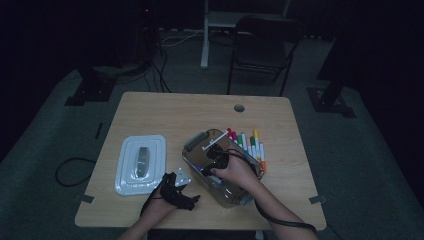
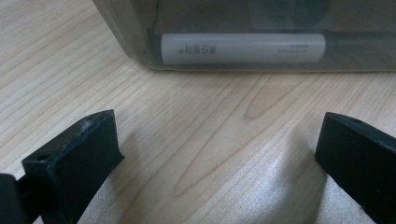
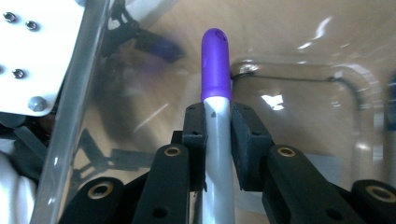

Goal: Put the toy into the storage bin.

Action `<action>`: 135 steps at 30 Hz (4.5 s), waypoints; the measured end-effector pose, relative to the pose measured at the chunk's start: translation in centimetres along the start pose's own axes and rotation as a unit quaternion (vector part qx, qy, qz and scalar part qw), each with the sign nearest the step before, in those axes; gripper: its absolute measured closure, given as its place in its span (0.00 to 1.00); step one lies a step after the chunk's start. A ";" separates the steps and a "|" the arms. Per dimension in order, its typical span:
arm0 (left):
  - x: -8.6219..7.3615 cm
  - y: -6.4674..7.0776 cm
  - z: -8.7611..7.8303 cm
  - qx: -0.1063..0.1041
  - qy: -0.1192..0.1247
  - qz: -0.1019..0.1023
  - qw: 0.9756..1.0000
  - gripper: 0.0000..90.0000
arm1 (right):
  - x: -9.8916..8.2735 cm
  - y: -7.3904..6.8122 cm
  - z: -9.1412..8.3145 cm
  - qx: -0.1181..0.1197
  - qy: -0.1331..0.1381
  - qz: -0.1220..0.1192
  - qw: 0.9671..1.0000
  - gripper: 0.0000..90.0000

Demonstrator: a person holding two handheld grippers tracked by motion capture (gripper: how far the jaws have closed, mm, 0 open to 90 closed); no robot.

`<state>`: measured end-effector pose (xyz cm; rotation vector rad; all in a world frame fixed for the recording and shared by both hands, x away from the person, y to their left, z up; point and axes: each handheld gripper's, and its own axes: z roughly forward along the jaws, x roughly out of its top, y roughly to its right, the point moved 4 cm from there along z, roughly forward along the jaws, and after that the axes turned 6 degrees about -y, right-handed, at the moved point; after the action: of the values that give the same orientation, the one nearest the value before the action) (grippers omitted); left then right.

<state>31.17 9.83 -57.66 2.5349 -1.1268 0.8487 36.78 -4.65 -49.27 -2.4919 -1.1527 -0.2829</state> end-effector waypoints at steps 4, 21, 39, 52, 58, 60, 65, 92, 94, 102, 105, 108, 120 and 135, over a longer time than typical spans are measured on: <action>0.0 0.0 0.0 0.000 0.000 0.000 1.000 0.01 | -0.1 0.0 0.9 -0.004 -0.017 0.006 1.000 0.85; 0.0 0.0 0.0 0.000 0.000 0.000 1.000 0.01 | -0.1 0.4 0.1 0.013 -0.004 0.008 1.000 0.71; 0.0 0.0 0.0 0.001 0.001 0.000 1.000 0.01 | -5.6 10.5 -11.6 -0.114 0.207 0.130 0.963 0.63; 0.0 0.0 0.0 0.000 0.001 0.000 1.000 0.01 | -11.0 18.3 -4.9 -0.152 0.114 0.252 0.949 0.70; 0.0 0.0 0.0 0.001 0.001 0.000 1.000 0.01 | -11.6 18.9 -3.5 -0.155 0.095 0.264 0.947 0.74; 0.0 0.0 0.0 0.000 0.001 0.000 1.000 0.01 | -11.8 19.2 -3.4 -0.160 0.092 0.269 0.945 0.77; 0.0 0.0 0.0 0.000 0.001 0.000 1.000 0.01 | -12.3 19.9 -3.5 -0.157 0.096 0.294 0.938 0.85; 0.0 0.0 0.0 0.000 0.000 0.000 1.000 0.01 | -5.5 7.3 -13.6 -0.054 0.198 0.121 0.971 0.85; 0.0 0.0 0.0 0.000 0.000 0.000 1.000 0.01 | -4.6 6.0 -13.4 -0.043 0.194 0.101 0.975 0.85; 0.0 0.0 0.0 0.000 0.000 0.000 1.000 0.01 | -1.4 1.9 -10.1 0.005 0.141 0.035 0.989 0.85; 0.0 0.0 0.0 0.000 0.000 0.000 1.000 0.01 | -0.7 1.2 -8.3 0.013 0.113 0.026 0.993 0.85; 0.0 0.0 0.0 0.001 0.000 0.001 1.000 0.01 | -0.2 0.9 -6.5 0.018 0.086 0.024 0.996 0.85; 0.0 0.0 0.0 0.000 0.000 0.000 1.000 0.01 | 0.4 0.5 -0.7 0.019 -0.006 0.020 1.000 0.85; 0.0 0.0 0.0 0.001 0.000 0.001 1.000 0.01 | -0.1 0.5 1.7 0.031 -0.072 0.027 0.997 0.82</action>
<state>31.18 9.83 -57.66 2.5354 -1.1279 0.8511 37.10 -4.32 -50.97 -2.5178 -1.1279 -0.0511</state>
